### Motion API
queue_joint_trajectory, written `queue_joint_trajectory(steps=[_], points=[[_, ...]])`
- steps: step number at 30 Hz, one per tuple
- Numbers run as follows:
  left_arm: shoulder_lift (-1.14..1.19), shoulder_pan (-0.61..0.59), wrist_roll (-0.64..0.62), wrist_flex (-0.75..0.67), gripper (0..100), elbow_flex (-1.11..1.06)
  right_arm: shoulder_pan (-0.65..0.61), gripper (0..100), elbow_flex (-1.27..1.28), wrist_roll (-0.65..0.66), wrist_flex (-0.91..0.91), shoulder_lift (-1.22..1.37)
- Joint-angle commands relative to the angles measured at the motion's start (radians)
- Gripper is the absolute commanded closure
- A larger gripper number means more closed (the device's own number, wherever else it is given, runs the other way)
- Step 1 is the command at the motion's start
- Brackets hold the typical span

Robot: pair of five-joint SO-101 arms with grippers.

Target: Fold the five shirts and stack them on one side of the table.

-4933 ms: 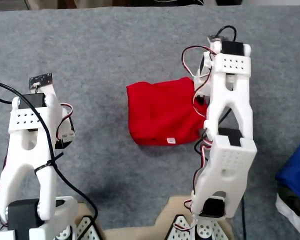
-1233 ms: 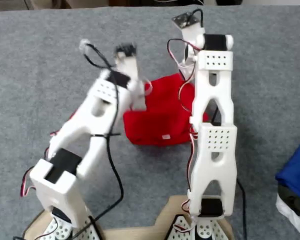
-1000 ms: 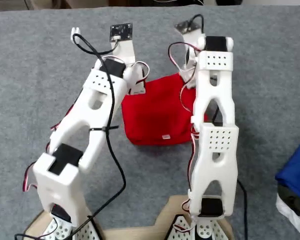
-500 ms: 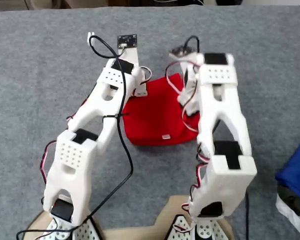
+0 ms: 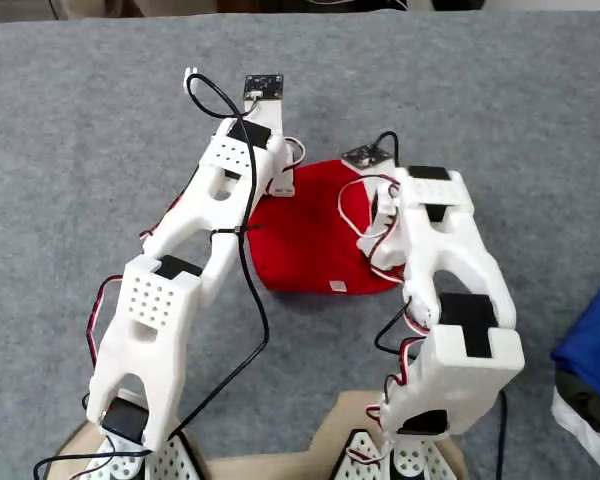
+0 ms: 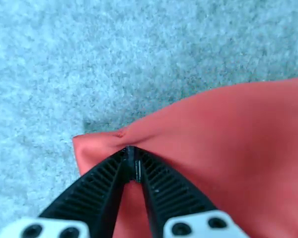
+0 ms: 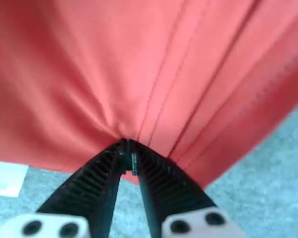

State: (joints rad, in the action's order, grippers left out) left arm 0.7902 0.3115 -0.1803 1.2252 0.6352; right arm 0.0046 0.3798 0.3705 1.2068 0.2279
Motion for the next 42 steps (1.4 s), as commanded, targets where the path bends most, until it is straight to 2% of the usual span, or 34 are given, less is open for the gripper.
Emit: queue_joint_trajectory(steps=[1,7,12,15,18,21,26,31,34,39,42], points=[[-0.019,-0.009,0.057,0.057,98,0.104,0.036,99.4,-0.051,0.009,0.032,-0.079],[-0.019,-0.009,0.219,0.279,98,0.468,-0.018,99.4,-0.157,-0.018,0.178,-0.291],[-0.01,0.002,0.275,0.542,98,0.81,-0.024,99.3,-0.147,-0.207,0.193,-0.49],[-0.035,-0.031,0.272,0.539,98,0.819,-0.024,99.3,-0.107,-0.256,0.227,-0.598],[-0.107,-0.048,0.27,0.54,98,0.701,-0.028,99.3,-0.036,-0.262,0.265,-0.684],[-0.226,-0.04,0.23,0.54,98,0.491,-0.024,99.3,0.045,-0.299,0.311,-0.74],[-0.484,-0.028,0.18,0.534,98,0.123,-0.031,99.1,0.15,-0.6,0.394,-0.816],[-0.705,-0.071,0.186,0.532,98,-0.149,-0.13,98.8,0.176,-0.783,0.379,-0.866],[-0.831,-0.157,0.189,0.532,98,-0.253,-0.176,93.3,0.185,-0.908,0.347,-0.869],[-0.967,-0.362,0.186,0.532,98,-0.39,-0.147,77.3,0.185,-1.108,0.327,-0.866],[-0.998,-0.486,0.187,0.532,98,-0.465,-0.177,73.0,0.203,-1.198,0.265,-0.865]])
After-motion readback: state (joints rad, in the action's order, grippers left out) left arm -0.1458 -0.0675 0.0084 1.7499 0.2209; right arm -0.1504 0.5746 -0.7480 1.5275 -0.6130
